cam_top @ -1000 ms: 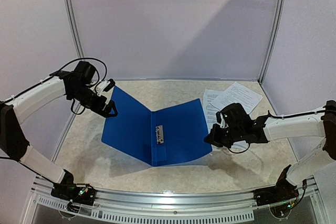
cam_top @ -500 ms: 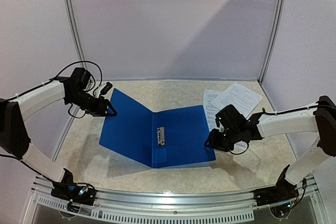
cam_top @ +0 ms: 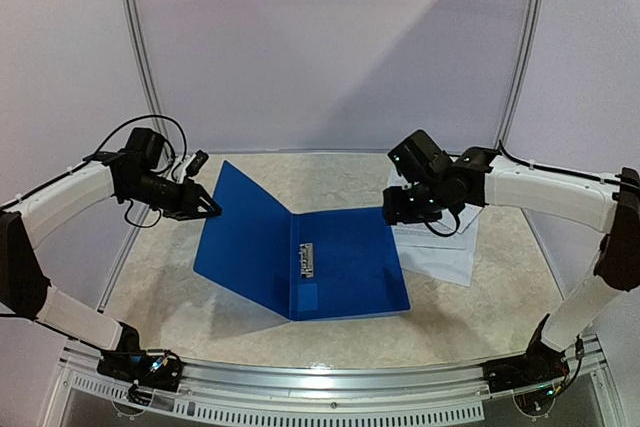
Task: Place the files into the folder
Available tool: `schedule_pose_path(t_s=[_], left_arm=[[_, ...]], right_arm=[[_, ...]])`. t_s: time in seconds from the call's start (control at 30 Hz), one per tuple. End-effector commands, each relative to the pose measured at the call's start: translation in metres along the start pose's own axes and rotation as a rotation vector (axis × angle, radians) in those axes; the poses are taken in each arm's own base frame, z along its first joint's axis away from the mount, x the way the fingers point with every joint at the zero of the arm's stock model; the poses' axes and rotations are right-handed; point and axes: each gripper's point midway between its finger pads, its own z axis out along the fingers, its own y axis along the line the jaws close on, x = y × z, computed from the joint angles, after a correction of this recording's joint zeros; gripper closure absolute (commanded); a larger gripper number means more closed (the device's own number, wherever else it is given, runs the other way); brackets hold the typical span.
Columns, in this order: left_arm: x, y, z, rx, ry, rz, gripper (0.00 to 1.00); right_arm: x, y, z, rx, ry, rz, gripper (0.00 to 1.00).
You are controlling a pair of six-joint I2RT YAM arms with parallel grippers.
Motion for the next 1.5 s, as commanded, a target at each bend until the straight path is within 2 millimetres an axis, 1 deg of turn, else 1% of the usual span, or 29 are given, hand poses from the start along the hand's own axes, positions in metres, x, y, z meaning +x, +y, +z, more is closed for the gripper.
schedule_pose_path(t_s=[0.0,0.07,0.1,0.13,0.17,0.2,0.27,0.33,0.43,0.5,0.57,0.67,0.83,0.93,1.1,1.3,1.4,1.47], left_arm=[[0.002,0.0,0.005,0.015,-0.009,-0.027,0.71],[0.002,0.001,0.005,0.013,-0.012,-0.032,0.74],[0.002,0.001,0.005,0.013,-0.012,-0.036,0.75],[0.002,0.001,0.006,0.014,-0.014,-0.04,0.75],[0.002,0.001,0.006,0.017,-0.015,-0.043,0.76],[0.002,0.001,0.007,0.019,-0.017,-0.045,0.76],[0.003,0.001,0.008,0.027,-0.016,-0.053,0.77],[0.004,0.001,0.008,0.033,-0.014,-0.059,0.77],[0.003,0.001,0.009,0.033,-0.014,-0.06,0.77],[0.003,0.002,0.009,0.03,-0.015,-0.058,0.78],[0.003,0.001,0.008,0.032,-0.016,-0.054,0.78],[0.002,0.002,0.007,0.027,-0.019,-0.052,0.78],[0.002,0.004,0.007,0.02,-0.023,-0.052,0.78],[0.002,0.005,0.006,0.016,-0.025,-0.052,0.78],[0.001,0.005,0.005,0.013,-0.03,-0.051,0.78],[0.001,0.006,0.004,0.009,-0.032,-0.053,0.78],[0.0,0.006,0.004,0.01,-0.034,-0.051,0.78],[0.0,0.006,0.003,0.008,-0.035,-0.052,0.78]], right_arm=[[0.005,0.065,0.012,-0.203,0.048,-0.146,0.44],[0.013,0.113,0.015,-0.445,0.098,-0.119,0.49],[0.018,0.132,0.022,-0.535,0.135,-0.083,0.53],[0.019,0.148,0.023,-0.612,0.151,-0.061,0.57],[0.022,0.159,0.029,-0.658,0.176,-0.028,0.61],[0.028,0.167,0.041,-0.681,0.216,0.013,0.64],[0.035,0.177,0.056,-0.71,0.261,0.054,0.69],[0.049,0.181,0.072,-0.719,0.311,0.08,0.7],[0.058,0.188,0.084,-0.739,0.342,0.11,0.75],[0.07,0.191,0.094,-0.742,0.38,0.118,0.79],[0.079,0.191,0.102,-0.734,0.406,0.126,0.81],[0.091,0.188,0.108,-0.719,0.436,0.144,0.82],[0.106,0.189,0.113,-0.716,0.475,0.164,0.84],[0.11,0.189,0.118,-0.708,0.486,0.171,0.84],[0.114,0.176,0.124,-0.634,0.477,0.162,0.86],[0.11,0.166,0.119,-0.582,0.449,0.138,0.86],[0.107,0.168,0.116,-0.6,0.443,0.135,0.86],[0.108,0.172,0.117,-0.615,0.45,0.143,0.86]])
